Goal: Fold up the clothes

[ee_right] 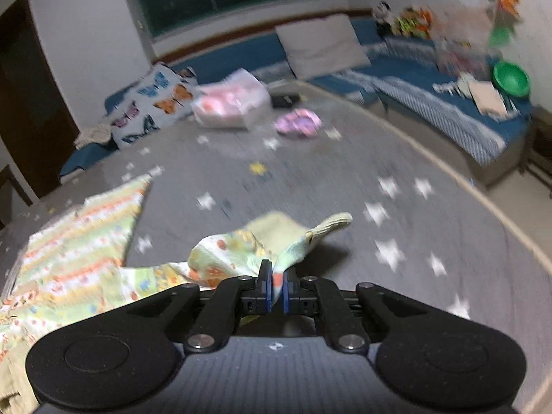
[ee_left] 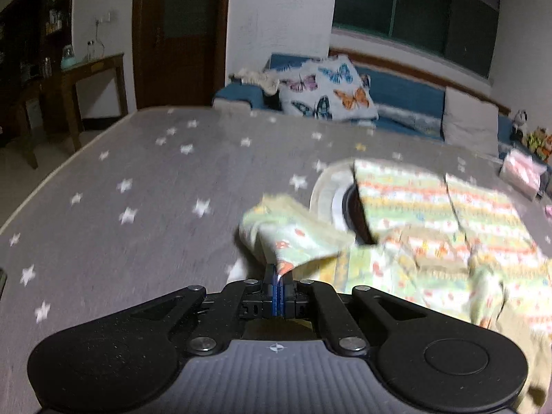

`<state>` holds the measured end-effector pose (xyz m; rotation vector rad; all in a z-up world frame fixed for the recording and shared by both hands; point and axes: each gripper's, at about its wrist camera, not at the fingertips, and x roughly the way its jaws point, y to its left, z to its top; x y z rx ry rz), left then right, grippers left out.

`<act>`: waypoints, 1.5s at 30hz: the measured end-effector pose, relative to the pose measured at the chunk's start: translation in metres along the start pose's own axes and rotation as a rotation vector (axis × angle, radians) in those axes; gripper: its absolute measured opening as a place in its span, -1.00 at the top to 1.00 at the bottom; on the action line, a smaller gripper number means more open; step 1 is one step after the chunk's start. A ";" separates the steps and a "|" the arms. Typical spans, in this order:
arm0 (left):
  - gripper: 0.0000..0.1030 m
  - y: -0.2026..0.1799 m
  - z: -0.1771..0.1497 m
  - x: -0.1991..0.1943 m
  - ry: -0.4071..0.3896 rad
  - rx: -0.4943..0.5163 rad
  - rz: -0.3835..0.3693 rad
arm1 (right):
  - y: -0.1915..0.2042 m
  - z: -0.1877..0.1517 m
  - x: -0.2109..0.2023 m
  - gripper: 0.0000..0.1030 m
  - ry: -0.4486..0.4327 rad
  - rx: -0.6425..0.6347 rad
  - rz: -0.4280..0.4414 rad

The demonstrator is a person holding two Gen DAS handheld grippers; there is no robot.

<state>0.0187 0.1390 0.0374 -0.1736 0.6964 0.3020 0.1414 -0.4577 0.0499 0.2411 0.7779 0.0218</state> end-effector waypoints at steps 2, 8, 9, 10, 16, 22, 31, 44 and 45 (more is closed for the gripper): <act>0.95 0.003 -0.007 0.000 0.023 0.012 0.006 | -0.009 -0.007 -0.002 0.79 0.015 0.012 -0.017; 0.33 0.000 -0.008 -0.004 0.021 0.060 0.057 | -0.009 -0.004 -0.017 0.32 -0.037 -0.042 -0.104; 0.17 -0.001 -0.008 -0.004 0.015 0.067 0.069 | -0.007 -0.001 -0.020 0.27 -0.060 -0.058 -0.119; 0.14 -0.002 -0.007 -0.005 0.007 0.074 0.076 | -0.004 0.001 -0.020 0.27 -0.071 -0.070 -0.121; 0.11 -0.007 -0.005 -0.010 -0.028 0.122 0.083 | 0.013 0.008 0.000 0.25 -0.052 -0.110 -0.066; 0.11 -0.023 0.002 -0.006 -0.068 0.221 0.082 | 0.014 0.004 0.027 0.15 -0.005 -0.082 -0.054; 0.10 -0.057 0.002 0.023 -0.062 0.422 0.090 | 0.020 -0.001 0.030 -0.21 -0.017 -0.113 -0.040; 0.17 -0.043 0.005 0.059 -0.079 0.442 0.219 | 0.028 -0.003 0.034 -0.51 -0.021 -0.132 -0.038; 0.16 -0.033 0.009 0.057 -0.090 0.373 0.228 | 0.028 -0.003 0.034 -0.51 -0.020 -0.135 -0.039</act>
